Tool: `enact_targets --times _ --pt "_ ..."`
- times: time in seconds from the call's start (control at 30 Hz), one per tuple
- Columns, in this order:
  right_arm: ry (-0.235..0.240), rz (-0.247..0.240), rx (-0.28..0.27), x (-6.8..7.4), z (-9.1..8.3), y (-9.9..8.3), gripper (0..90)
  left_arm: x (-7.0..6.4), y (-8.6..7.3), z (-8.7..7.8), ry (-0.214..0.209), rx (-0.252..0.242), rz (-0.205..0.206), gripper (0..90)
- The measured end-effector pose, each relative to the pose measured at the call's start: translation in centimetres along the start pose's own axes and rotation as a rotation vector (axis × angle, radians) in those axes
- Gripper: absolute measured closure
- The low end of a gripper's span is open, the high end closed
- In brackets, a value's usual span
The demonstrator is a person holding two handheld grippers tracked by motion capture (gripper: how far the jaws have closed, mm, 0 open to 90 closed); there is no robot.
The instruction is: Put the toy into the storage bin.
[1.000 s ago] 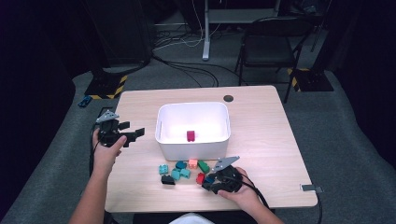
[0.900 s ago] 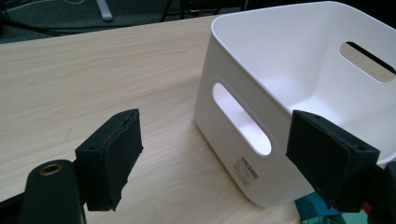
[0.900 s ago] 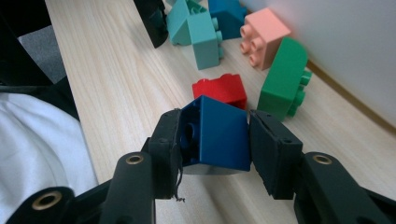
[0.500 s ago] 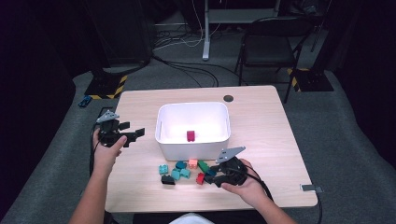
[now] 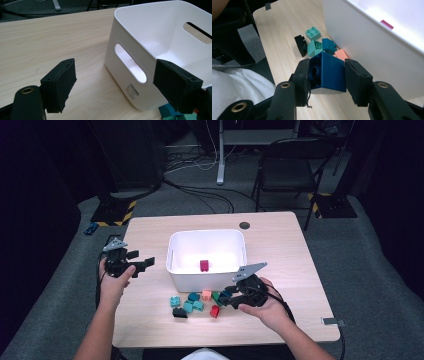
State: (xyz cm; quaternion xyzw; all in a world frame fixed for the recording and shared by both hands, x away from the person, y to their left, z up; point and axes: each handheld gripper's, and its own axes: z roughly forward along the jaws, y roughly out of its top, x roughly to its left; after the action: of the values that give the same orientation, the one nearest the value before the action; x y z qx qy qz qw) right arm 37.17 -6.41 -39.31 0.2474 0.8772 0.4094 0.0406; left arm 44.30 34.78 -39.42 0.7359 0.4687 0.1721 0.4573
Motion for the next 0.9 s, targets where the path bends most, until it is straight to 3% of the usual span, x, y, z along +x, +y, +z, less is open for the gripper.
enact_targets --times 0.3,0.43,0.9 --pt "-0.012 -0.019 -0.047 -0.4 -2.0 3.1 56.5 0.0 0.0 0.0 0.002 -0.009 -0.002 18.2" --pt "-0.043 -0.033 -0.066 -1.0 -2.7 4.9 56.5 0.1 0.0 0.0 0.0 -0.006 -0.002 18.2" --pt "-0.098 -0.016 -0.075 -4.0 -1.7 7.7 56.5 0.0 0.1 -0.2 -0.012 -0.013 -0.012 18.4"
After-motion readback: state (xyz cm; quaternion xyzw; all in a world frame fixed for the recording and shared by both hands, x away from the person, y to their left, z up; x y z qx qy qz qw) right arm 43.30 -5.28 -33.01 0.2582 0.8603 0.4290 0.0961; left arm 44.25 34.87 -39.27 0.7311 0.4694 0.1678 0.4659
